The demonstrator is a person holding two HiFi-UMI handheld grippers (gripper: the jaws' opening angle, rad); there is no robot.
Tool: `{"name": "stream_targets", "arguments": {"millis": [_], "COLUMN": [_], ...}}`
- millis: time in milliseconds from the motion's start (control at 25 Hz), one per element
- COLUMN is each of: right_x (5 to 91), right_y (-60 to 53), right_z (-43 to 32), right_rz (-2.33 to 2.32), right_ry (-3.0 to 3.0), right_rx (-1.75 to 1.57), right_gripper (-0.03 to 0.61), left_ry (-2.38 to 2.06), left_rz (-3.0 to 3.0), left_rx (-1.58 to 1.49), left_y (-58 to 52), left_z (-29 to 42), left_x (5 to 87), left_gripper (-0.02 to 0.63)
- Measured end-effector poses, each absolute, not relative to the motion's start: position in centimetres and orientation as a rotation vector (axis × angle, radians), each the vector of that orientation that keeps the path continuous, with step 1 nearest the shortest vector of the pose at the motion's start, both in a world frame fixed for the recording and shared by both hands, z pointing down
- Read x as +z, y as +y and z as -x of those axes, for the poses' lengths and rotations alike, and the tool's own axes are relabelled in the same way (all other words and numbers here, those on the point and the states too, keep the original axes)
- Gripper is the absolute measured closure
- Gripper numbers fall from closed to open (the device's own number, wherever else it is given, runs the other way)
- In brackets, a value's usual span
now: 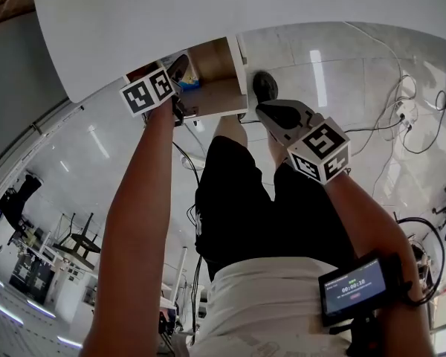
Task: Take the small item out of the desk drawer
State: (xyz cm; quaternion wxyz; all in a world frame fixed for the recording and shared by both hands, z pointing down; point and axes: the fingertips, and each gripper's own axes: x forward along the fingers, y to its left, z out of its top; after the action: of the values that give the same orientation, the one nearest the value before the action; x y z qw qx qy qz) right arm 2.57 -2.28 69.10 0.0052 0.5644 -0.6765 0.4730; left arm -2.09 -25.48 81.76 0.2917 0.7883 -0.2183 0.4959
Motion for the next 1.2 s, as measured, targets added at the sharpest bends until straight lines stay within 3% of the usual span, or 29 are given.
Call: {"name": "stream_targets", "arguments": {"millis": [1200], "right_x": [70.6], "right_y": [-1.5], "right_z": [-3.7], "right_rz": [-1.841], "right_ry": [-2.051], "right_rx": [1.561], "right_gripper": [0.572], "left_ry": [-0.707], "left_rz": [-2.059], "left_rx": [1.512], "left_y": [-24.9], "left_z": [2.9], "left_x": [85.6], "left_gripper": [0.21]}}
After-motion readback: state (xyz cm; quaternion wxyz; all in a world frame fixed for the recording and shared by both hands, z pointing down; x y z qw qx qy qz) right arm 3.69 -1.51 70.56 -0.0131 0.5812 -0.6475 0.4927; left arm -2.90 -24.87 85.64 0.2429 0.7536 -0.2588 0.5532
